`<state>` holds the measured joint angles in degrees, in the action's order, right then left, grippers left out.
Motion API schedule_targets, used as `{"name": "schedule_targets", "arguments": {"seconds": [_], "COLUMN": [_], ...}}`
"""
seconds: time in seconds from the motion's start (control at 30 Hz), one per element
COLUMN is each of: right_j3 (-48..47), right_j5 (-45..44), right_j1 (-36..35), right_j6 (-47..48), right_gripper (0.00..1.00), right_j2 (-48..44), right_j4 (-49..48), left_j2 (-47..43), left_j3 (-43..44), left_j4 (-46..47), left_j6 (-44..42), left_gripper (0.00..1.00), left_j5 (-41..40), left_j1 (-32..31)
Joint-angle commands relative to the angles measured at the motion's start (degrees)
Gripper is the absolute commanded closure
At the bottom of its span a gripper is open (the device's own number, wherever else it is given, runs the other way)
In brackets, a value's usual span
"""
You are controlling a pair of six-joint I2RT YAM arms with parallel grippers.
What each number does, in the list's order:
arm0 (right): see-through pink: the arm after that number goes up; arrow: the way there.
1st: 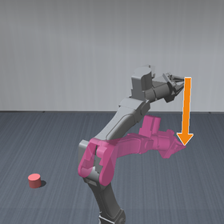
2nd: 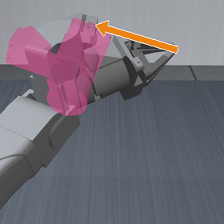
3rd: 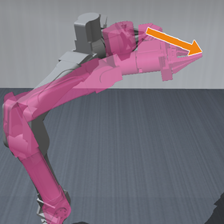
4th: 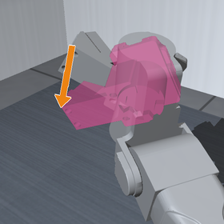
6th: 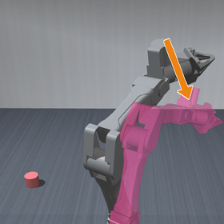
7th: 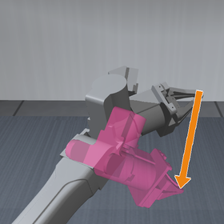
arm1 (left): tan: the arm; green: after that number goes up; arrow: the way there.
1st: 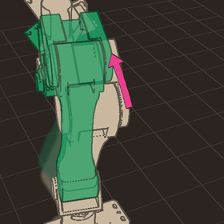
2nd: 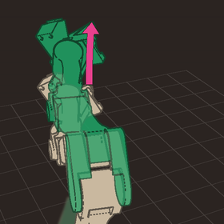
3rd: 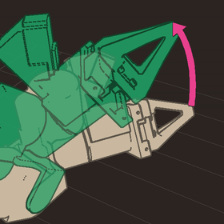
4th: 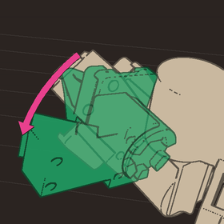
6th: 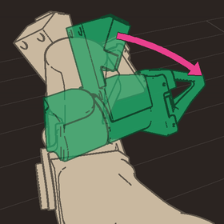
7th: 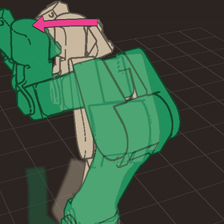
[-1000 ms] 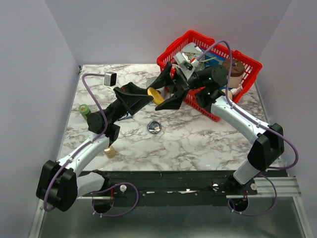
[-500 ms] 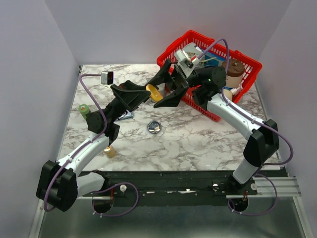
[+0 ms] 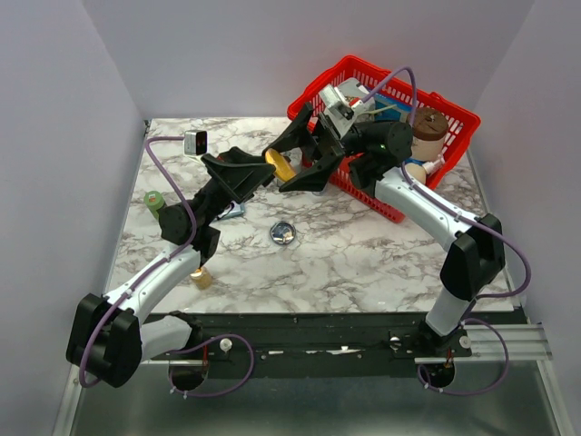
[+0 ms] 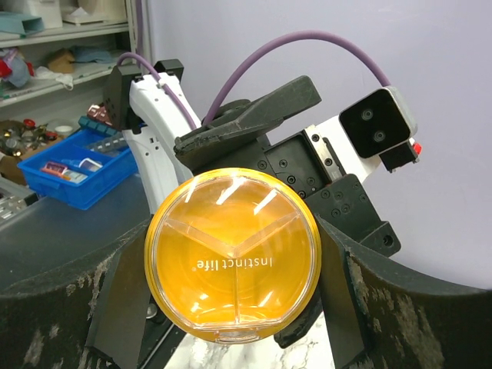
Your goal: Sort the pills into containers
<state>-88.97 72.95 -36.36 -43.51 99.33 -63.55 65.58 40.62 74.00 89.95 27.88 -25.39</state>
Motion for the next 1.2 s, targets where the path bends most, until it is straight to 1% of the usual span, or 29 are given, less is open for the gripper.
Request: {"name": "schedule_targets", "arguments": {"seconds": [0.0, 0.43, 0.53, 0.57, 0.63, 0.67, 0.77, 0.83, 0.93, 1.07, 1.1, 1.17], "right_j3": [-1.56, -0.51, -0.42, -0.42, -0.24, 0.02, 0.29, 0.37, 0.55, 0.55, 0.55, 0.29], "right_j5": [-2.11, -2.02, -1.76, -1.76, -1.67, -1.67, -1.41, -1.14, -0.97, -0.70, -0.61, -0.53], "right_j1": [0.32, 0.32, 0.41, 0.41, 0.41, 0.41, 0.41, 0.50, 0.67, 0.94, 1.03, 1.20], "right_j6": [0.09, 0.53, 0.97, 1.05, 1.40, 1.49, 2.02, 2.37, 2.64, 2.72, 2.72, 3.16], "right_gripper": [0.51, 0.51, 0.51, 0.51, 0.49, 0.49, 0.47, 0.44, 0.39, 0.31, 0.28, 0.25], "right_j2": [1.48, 1.22, 1.22, 1.31, 1.31, 1.31, 1.31, 1.22, 1.04, 0.78, 0.78, 0.52], "right_j4": [-3.33, -3.86, -3.78, -3.78, -3.69, -3.60, -3.16, -2.81, -2.28, -1.93, -1.58, -0.70], "left_j2": [-0.90, -0.54, -0.46, -0.45, -0.45, -0.37, -0.37, -0.45, -0.45, -0.37, -0.37, -0.37], "left_j3": [1.83, 1.83, 2.09, 2.27, 2.27, 2.36, 2.36, 2.36, 2.27, 2.09, 2.09, 2.01], "left_j4": [21.89, 22.16, 21.89, 21.72, 21.72, 21.72, 21.37, 20.93, 20.05, 19.17, 18.99, 18.99], "left_j6": [2.25, 2.51, 2.60, 2.60, 2.95, 3.12, 3.65, 3.74, 4.09, 4.09, 4.00, 4.00], "left_gripper": [0.02, 0.15, 0.20, 0.25, 0.30, 0.34, 0.41, 0.42, 0.47, 0.47, 0.48, 0.48], "left_j5": [-0.72, -1.77, -1.42, -0.99, -0.81, -0.72, -0.02, 0.86, 1.91, 3.14, 3.49, 4.02], "left_j1": [-0.89, -0.89, -0.89, -0.89, -0.89, -0.98, -0.89, -0.98, -0.98, -0.98, -0.98, -0.98]}}
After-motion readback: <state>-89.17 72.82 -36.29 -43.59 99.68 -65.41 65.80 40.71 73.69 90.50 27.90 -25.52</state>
